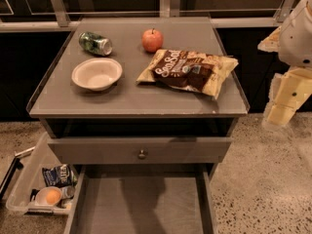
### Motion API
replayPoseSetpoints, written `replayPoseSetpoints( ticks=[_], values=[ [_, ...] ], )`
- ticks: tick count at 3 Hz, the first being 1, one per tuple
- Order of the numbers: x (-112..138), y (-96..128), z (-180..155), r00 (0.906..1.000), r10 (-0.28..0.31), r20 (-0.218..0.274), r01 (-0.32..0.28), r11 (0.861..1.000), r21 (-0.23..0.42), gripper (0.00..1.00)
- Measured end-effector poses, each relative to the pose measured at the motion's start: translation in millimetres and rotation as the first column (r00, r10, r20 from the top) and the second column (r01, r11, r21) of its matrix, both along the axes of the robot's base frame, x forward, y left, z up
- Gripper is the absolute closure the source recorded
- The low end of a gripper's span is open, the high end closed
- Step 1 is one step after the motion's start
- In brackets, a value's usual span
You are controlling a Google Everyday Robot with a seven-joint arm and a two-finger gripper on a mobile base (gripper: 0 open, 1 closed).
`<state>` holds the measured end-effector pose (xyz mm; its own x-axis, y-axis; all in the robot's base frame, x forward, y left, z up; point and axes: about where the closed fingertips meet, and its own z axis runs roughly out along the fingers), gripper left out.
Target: Place brown chip bag into middle drawer
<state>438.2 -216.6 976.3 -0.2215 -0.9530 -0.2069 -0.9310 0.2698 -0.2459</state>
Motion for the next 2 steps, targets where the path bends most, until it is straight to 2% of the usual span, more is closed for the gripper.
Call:
replayPoseSetpoints(
  ticks=[1, 2],
  values=[
    [0.7, 1.3, 2.3, 0.9999, -0.002, 0.01, 0.002, 1.0, 0.002, 0.0],
    [19.7, 13.4, 11.7, 0.9961, 0.015, 0.087, -0.017, 1.0, 0.014, 0.0]
  ],
)
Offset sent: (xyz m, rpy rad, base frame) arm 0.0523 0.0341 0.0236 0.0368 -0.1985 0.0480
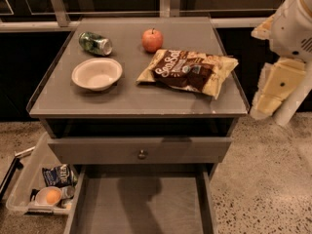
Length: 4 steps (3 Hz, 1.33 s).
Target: Place brown chip bag into middle drawer
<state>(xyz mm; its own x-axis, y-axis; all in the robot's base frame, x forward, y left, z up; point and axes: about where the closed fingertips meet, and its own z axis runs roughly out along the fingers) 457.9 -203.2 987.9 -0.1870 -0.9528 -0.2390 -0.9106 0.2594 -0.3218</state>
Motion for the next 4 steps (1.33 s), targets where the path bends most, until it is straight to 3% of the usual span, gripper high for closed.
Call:
replayPoseSetpoints(
  ticks=[1, 2, 3, 4],
  values=[
    [34.0, 11.8, 10.4, 0.9944, 0.027, 0.102, -0.034, 0.997, 0.065, 0.0],
    [67.2, 15.0, 14.4, 0.9815, 0.045, 0.186, -0.075, 0.984, 0.159, 0.0],
    [101.2, 21.4, 6.8, 0.9721, 0.065, 0.225, -0.126, 0.955, 0.269, 0.0],
    [108.4, 31.1, -1.4, 0.9725, 0.063, 0.224, -0.122, 0.958, 0.261, 0.0]
  ],
)
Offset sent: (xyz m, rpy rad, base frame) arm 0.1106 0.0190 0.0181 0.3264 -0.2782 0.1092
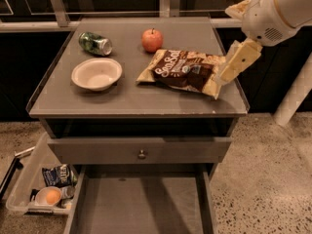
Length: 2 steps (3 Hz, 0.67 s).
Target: Place brown chip bag into middle drawer
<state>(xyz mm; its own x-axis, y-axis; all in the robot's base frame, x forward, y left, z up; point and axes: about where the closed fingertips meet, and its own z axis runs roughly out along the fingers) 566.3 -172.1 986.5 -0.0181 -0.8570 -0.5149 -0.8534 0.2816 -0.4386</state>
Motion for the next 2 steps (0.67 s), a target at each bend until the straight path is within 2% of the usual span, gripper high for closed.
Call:
replayPoseSetpoints(
  ticks=[2],
  values=[
    [48.3, 36.6, -49.6, 0.9973, -0.037, -0.062, 0.037, 0.999, -0.012, 0.0]
  ],
)
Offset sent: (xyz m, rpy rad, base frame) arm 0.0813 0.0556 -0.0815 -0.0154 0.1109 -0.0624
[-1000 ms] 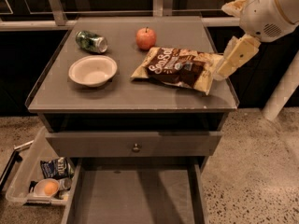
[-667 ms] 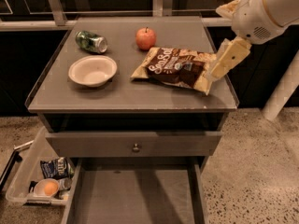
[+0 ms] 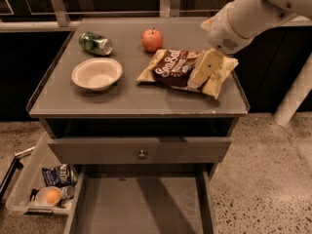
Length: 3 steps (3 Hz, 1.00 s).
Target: Place brown chip bag into middle drawer
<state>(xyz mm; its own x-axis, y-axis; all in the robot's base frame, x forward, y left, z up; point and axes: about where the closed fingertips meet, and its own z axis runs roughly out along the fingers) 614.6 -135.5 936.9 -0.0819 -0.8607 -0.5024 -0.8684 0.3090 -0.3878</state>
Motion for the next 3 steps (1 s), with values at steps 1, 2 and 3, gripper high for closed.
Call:
replayPoseSetpoints(
  ticks=[1, 2, 3],
  values=[
    [19.2, 4.8, -23.7, 0.9987, -0.034, -0.038, 0.034, 0.999, 0.002, 0.0],
    [33.9, 2.2, -44.1, 0.9959, -0.063, -0.065, 0.063, 0.998, 0.0, 0.0],
    [42.6, -2.2, -60.4, 0.9929, -0.08, -0.088, 0.081, 0.997, -0.001, 0.0]
  ],
)
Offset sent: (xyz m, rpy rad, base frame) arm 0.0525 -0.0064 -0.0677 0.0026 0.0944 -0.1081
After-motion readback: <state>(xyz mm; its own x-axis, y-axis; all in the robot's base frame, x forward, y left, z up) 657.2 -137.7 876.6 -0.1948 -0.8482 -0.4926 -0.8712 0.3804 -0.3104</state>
